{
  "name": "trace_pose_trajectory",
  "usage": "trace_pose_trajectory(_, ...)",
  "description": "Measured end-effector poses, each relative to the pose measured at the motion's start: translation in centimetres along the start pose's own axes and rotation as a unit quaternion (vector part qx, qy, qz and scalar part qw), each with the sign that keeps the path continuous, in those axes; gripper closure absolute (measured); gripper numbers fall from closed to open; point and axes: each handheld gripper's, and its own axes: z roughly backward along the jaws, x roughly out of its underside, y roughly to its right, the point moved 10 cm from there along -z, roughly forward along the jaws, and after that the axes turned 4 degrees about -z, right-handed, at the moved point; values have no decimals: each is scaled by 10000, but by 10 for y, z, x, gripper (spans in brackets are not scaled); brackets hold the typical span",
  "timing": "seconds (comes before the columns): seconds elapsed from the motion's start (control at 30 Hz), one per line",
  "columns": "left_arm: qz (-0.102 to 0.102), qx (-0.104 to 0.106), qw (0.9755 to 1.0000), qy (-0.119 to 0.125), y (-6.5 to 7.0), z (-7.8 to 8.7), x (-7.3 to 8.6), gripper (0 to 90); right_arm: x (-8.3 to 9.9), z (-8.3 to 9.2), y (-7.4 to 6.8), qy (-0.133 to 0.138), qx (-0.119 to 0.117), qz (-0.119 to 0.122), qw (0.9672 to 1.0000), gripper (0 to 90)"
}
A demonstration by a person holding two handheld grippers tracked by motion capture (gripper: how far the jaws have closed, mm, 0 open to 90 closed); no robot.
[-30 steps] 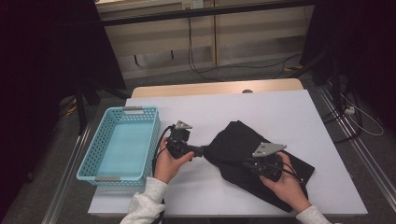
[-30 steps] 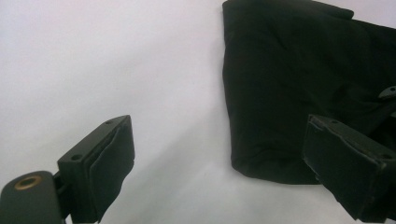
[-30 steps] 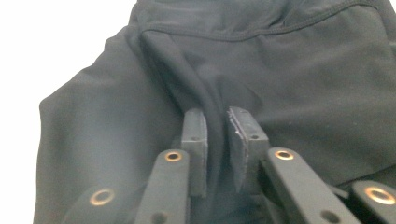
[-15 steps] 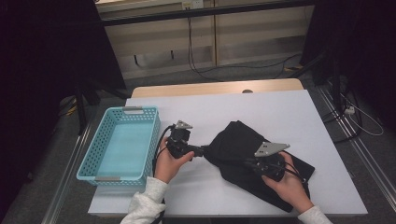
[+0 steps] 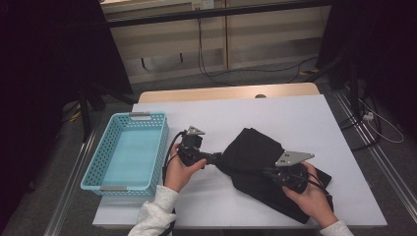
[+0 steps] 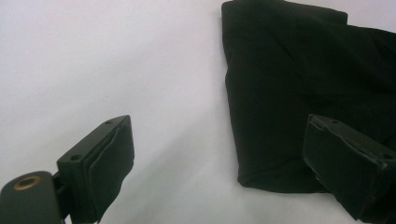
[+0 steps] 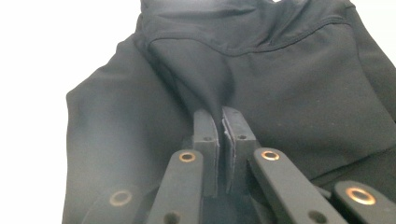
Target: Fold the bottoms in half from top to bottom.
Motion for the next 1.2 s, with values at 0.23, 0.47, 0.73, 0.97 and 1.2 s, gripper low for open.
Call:
trace_pose_trajectory(0.23, -14, 27, 10000, -20, 2, -4, 0, 93, 5, 7, 1, -12, 33, -20, 10000, 859)
trace_pose_trajectory(0.47, -60, 63, 9999, -52, 5, -6, -1, 93, 7, 11, 0, 7, 20, -6, 10000, 860)
trace_pose_trajectory(0.73, -41, 60, 10000, -51, 5, -8, -1, 93, 7, 16, -2, 40, -10, -33, 10000, 860)
trace_pose_trajectory(0.97, -45, 69, 9999, -62, 5, -9, -1, 93, 9, 19, -2, 50, -43, -59, 10000, 860)
trace_pose_trajectory(1.2, -46, 90, 9999, -48, 7, -8, -1, 93, 13, 16, -2, 16, -100, -114, 9999, 859)
